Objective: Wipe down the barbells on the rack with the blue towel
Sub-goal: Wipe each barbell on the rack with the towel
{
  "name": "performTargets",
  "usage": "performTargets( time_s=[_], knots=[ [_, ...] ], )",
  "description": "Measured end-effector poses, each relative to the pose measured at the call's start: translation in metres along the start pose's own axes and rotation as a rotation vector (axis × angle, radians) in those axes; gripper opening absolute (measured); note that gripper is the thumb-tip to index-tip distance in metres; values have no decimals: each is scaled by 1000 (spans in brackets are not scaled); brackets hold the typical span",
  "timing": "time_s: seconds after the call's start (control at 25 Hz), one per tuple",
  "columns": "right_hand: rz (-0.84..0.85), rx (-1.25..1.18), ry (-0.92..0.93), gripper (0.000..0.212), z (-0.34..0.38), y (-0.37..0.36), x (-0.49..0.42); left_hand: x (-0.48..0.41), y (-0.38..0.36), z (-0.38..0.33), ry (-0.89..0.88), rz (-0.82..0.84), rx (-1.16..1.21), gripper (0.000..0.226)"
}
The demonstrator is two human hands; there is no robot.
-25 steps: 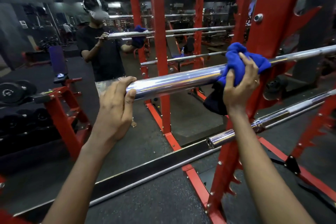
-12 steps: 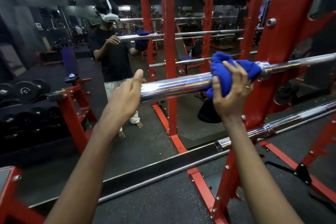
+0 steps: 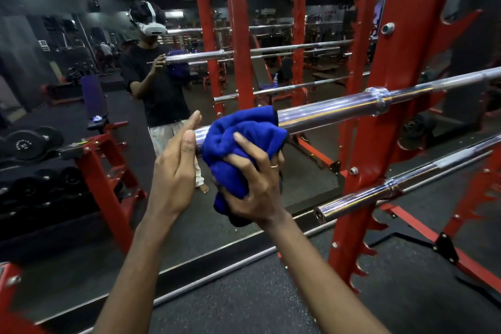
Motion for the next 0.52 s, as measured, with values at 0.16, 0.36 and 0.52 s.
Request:
performTargets(
  time_s=[0.16, 0.36, 0.52],
  knots=[
    [-79, 84, -29, 59, -72, 31, -6, 4, -1, -3, -35, 40, -169, 48],
    [-282, 191, -362, 48, -170, 96, -49, 4, -6, -15, -176, -1, -316, 41],
    [-414, 156, -507, 42, -185, 101, -52, -5, -1, -24, -260, 19, -583, 38]
  ],
)
Point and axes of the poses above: each hand's wrist, its own x-axis away from the middle knuckle, its own y-axis out of the back of the hand, z = x × y, the point moved 7 cm from there along -x, towards the middle knuckle, and after that the axes turned 7 degrees about -y, right-handed, at the moved point
